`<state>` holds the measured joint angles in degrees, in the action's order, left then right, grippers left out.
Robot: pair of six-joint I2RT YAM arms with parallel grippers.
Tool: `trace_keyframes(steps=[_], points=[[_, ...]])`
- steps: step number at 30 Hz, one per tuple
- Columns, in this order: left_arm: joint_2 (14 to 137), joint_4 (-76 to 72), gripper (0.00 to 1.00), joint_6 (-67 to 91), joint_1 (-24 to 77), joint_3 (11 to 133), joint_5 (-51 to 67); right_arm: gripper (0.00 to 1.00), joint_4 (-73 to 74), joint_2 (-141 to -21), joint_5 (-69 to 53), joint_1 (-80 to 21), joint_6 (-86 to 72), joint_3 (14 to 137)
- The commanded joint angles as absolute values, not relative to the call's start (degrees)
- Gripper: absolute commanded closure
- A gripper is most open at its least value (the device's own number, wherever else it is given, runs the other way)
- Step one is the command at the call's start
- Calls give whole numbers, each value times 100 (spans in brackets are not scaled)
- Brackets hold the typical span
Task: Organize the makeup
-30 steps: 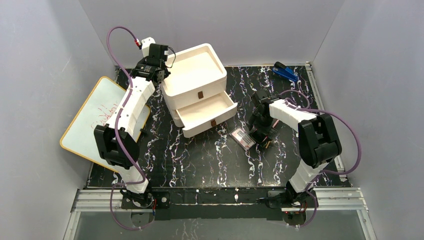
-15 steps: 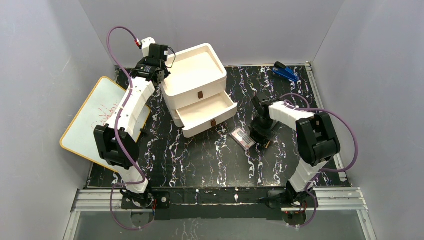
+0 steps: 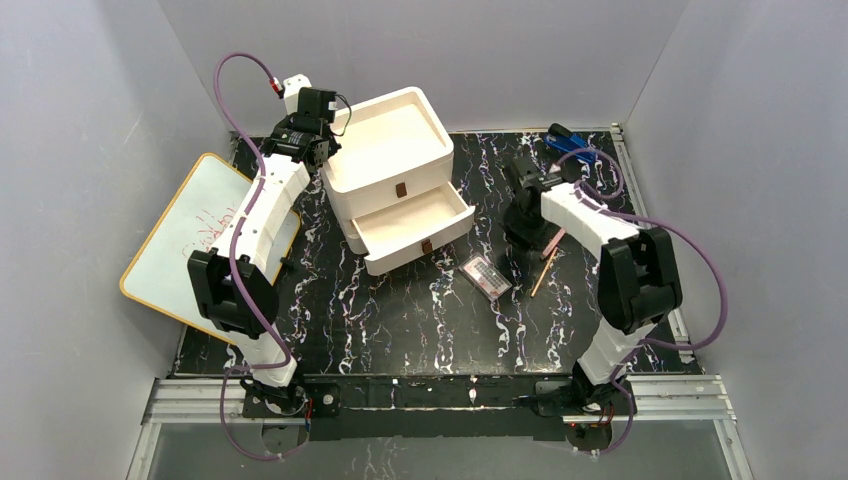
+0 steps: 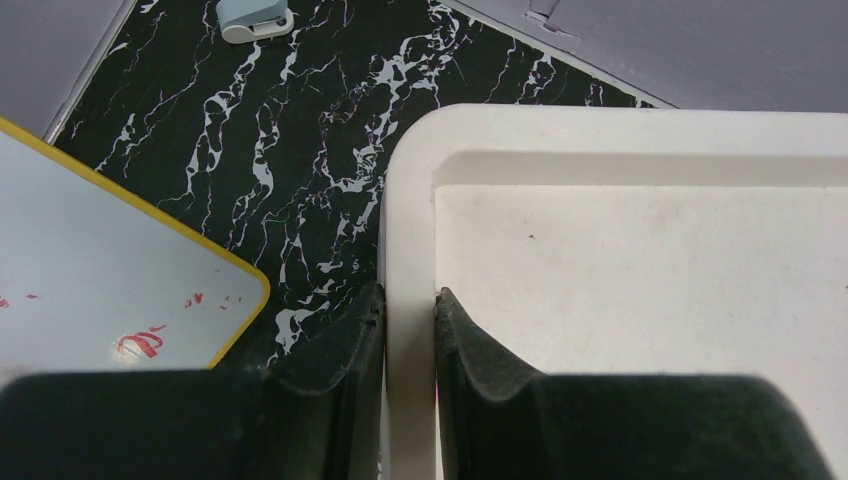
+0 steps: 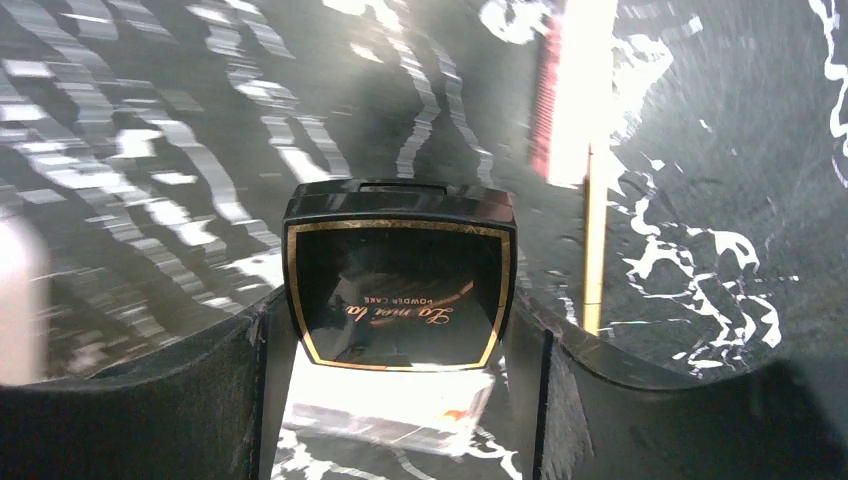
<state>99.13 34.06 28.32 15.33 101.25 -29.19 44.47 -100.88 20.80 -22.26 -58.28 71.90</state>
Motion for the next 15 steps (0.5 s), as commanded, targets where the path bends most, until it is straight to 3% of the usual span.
trace_keyframes(steps=[1,15], points=[[10382,4312,100,2935,1389,9843,-2645,99,4757,-9355,2718,-2573,-5550,8368],[10256,4268,100,2924,1389,9710,-2680,99,5142,-10793,2591,-3893,-5335,11528]])
